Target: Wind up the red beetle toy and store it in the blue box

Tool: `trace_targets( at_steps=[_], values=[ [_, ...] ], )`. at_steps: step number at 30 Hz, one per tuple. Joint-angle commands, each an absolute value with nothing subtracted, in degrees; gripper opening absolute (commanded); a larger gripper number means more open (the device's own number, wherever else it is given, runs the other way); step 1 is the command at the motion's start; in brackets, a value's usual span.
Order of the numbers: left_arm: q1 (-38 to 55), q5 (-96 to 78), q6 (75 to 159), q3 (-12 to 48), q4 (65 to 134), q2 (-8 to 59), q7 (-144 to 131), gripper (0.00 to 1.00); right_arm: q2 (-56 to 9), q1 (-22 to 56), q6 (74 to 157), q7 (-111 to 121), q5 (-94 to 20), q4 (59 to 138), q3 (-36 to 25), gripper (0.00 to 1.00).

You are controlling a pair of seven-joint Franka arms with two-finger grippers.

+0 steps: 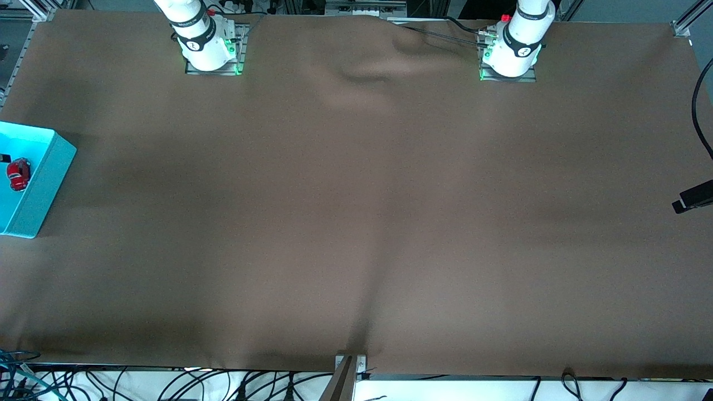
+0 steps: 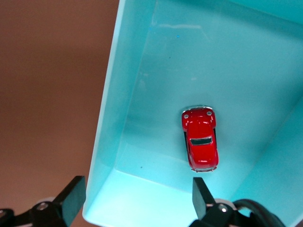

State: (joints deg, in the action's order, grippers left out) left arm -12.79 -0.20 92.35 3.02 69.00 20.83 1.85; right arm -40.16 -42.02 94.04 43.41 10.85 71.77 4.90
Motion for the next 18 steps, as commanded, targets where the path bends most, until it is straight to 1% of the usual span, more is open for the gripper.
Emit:
trace_targets(
  at_steps=[1, 12, 18],
  values=[
    [-13.18, -0.88, 91.76, 3.08, 67.59, 21.71, 3.6, 1.0, -38.58, -42.71, 90.62, 43.15, 10.2, 71.54, 5.98, 1.0],
    [-13.36, -0.97, 91.76, 2.99, 67.67, 21.71, 5.1, 1.0, -33.14, -42.71, 83.06, 41.14, 10.2, 71.81, 7.38, 1.0],
    [-13.36, -0.88, 91.76, 2.99, 67.59, 21.71, 5.19, 1.0, -31.2, -42.71, 81.3, 39.81, 10.11, 72.16, 8.52, 1.0]
  ],
)
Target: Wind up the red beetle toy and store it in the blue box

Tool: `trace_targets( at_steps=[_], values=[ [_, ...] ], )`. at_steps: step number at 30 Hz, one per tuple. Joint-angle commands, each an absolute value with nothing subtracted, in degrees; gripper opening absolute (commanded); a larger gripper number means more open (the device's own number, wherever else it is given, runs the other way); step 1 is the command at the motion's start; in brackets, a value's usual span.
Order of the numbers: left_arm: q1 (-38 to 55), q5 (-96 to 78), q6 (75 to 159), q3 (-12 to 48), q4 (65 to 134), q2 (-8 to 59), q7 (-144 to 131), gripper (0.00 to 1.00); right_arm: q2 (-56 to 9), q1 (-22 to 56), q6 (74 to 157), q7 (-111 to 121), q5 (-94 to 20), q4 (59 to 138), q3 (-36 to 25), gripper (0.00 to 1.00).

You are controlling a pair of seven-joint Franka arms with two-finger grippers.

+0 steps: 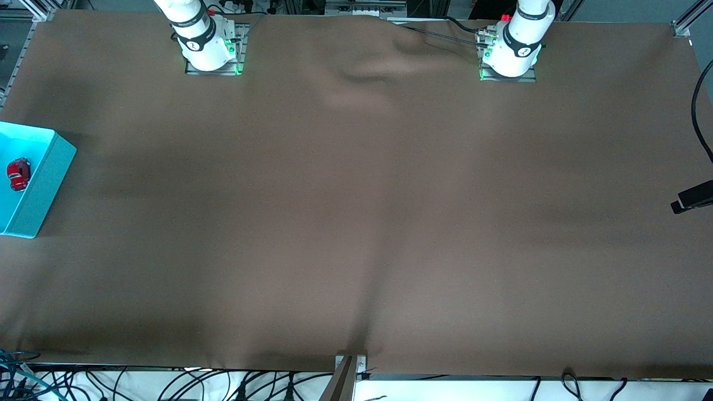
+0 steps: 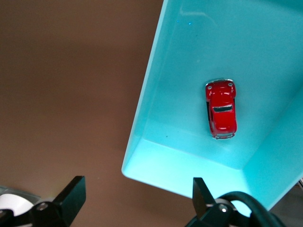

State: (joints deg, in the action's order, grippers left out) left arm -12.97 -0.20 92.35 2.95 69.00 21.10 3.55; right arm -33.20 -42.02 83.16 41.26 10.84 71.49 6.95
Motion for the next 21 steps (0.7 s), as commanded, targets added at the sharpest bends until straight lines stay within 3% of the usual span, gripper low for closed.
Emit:
trace_targets(
  at_steps=[1, 9, 21],
  values=[
    [-13.36, -0.88, 91.76, 2.99, 67.59, 21.71, 5.19, 1.0, -31.03, -42.71, 81.04, 39.81, 10.19, 72.25, 8.61, 1.0],
    [-13.71, -0.88, 91.76, 2.9, 67.59, 21.62, 5.19, 1.0, -28.22, -42.89, 78.4, 39.73, 10.2, 73.03, 9.75, 1.0],
    [-14.06, -0.88, 91.76, 2.99, 67.68, 21.71, 5.8, 1.0, -18.64, -42.89, 77.17, 34.28, 10.11, 82.08, 12.57, 1.0]
  ],
)
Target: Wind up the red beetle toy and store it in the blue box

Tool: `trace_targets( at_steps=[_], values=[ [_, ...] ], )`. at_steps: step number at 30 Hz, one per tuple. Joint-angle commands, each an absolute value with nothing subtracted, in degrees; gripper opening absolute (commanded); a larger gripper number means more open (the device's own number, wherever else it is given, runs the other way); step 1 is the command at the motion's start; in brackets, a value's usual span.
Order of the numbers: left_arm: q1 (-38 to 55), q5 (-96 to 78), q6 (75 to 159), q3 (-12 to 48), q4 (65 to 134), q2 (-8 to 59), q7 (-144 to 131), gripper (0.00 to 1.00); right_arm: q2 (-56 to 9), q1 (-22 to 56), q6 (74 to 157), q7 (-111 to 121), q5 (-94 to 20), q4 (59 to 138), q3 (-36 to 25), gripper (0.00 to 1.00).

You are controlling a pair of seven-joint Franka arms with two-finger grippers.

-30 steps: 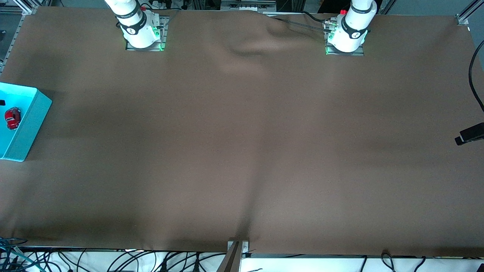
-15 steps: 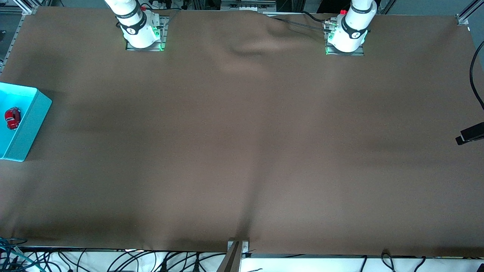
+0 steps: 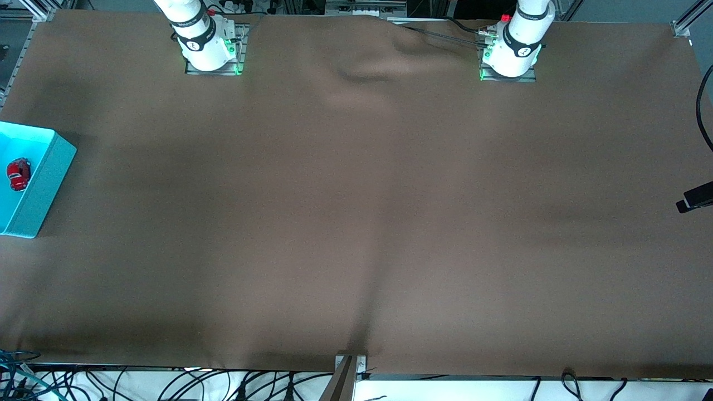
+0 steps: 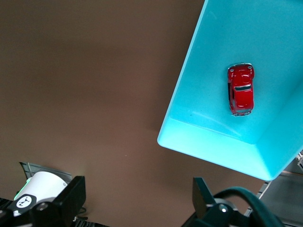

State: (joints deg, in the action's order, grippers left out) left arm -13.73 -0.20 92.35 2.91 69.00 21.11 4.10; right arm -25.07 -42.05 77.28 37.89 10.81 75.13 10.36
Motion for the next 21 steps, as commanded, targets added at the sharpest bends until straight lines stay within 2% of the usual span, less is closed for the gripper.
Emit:
trace_targets(
  at_steps=[1, 21],
  values=[
    [-14.06, -0.88, 91.76, 3.08, 67.68, 21.71, 5.8, 1.0, -18.02, -42.89, 76.82, 33.67, 10.11, 82.61, 12.83, 1.0],
    [-14.24, -0.79, 91.76, 2.9, 67.06, 21.62, 5.89, 1.0, -13.71, -42.8, 74.53, 28.57, 9.67, 85.78, 21.79, 1.0]
  ],
)
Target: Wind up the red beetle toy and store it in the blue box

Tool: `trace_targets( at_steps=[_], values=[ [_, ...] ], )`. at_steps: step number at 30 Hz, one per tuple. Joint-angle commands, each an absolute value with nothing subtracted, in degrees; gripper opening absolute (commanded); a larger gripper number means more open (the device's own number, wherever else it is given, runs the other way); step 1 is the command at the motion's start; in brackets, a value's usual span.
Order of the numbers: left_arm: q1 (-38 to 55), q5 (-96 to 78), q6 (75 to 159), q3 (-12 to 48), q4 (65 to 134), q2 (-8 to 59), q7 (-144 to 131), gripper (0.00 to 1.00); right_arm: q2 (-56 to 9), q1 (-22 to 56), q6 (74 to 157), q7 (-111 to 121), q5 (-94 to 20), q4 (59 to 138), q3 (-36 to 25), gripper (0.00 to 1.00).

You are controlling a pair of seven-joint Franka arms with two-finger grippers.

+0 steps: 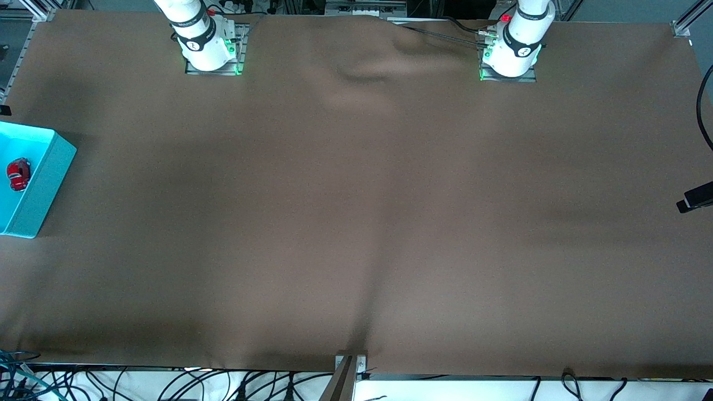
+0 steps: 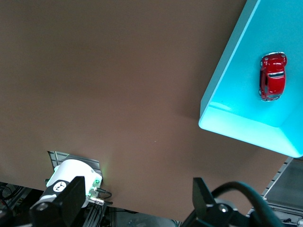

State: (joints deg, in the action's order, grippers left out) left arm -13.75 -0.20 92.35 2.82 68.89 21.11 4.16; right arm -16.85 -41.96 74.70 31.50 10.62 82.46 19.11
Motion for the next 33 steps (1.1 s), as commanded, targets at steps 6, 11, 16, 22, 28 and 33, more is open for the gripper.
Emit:
trace_targets(
  at_steps=[6, 11, 16, 22, 28, 33],
  values=[
    [-15.29, -0.26, 91.76, 2.73, 67.59, 21.8, 5.71, 1.0, -12.39, -42.8, 74.18, 24.53, 9.67, 86.75, 24.78, 1.0],
    [-18.36, 0.09, 89.83, 2.64, 67.67, 19.17, 5.45, 1.0, -11.6, -42.71, 73.92, 20.75, 9.67, 87.63, 27.59, 1.0],
    [-19.95, 0.09, 86.22, 2.55, 67.59, 15.91, 5.36, 1.0, -11.34, -42.71, 73.92, 16.71, 9.67, 87.89, 30.32, 1.0],
    [-21.09, -0.79, 86.22, 2.64, 68.47, 16.08, 5.71, 1.0, -11.25, -42.36, 73.83, 13.45, 9.67, 87.98, 32.78, 1.0],
    [-21.18, -0.88, 86.22, 2.72, 67.59, 16.08, 5.71, 1.0, -11.25, -40.26, 74.0, 8.53, 9.67, 87.98, 34.19, 1.0],
    [-21.09, -0.97, 86.84, 2.81, 67.59, 16.17, 5.98, 1.0, -11.25, -36.39, 74.44, 3.79, 9.67, 87.89, 34.01, 1.0]
  ],
)
